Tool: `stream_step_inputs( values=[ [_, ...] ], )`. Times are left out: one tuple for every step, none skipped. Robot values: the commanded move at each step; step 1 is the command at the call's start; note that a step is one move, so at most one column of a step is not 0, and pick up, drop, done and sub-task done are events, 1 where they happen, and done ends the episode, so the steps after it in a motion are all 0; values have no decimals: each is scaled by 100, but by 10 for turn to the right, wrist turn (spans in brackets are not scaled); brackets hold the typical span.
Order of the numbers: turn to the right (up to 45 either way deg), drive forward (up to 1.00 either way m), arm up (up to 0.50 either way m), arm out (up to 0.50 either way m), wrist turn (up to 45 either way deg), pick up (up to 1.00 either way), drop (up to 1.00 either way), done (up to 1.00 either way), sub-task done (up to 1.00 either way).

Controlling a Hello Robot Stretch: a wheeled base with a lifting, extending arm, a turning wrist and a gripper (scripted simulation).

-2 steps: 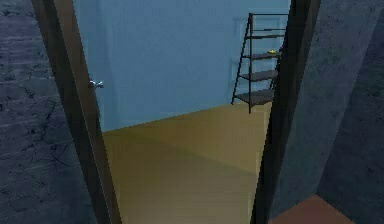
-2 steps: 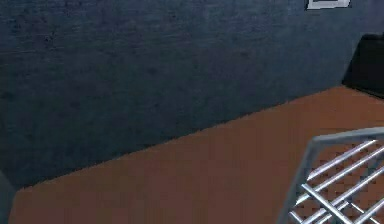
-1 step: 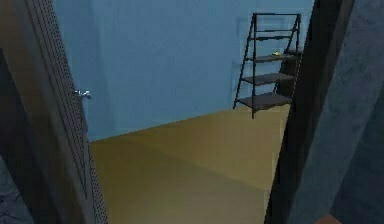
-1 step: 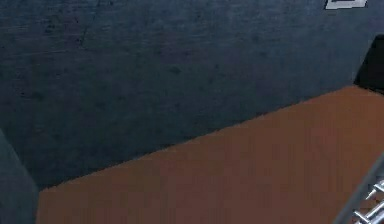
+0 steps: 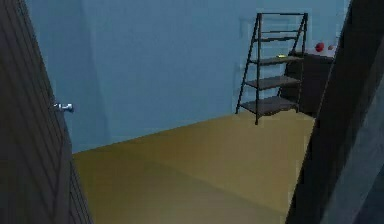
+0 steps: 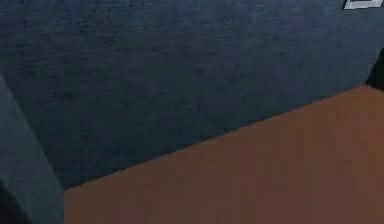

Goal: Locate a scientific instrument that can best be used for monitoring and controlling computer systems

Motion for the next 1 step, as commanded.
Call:
stream_step_inputs(
  values=[
    [450, 0, 0, 0, 0, 0, 0, 0, 0]
  ],
)
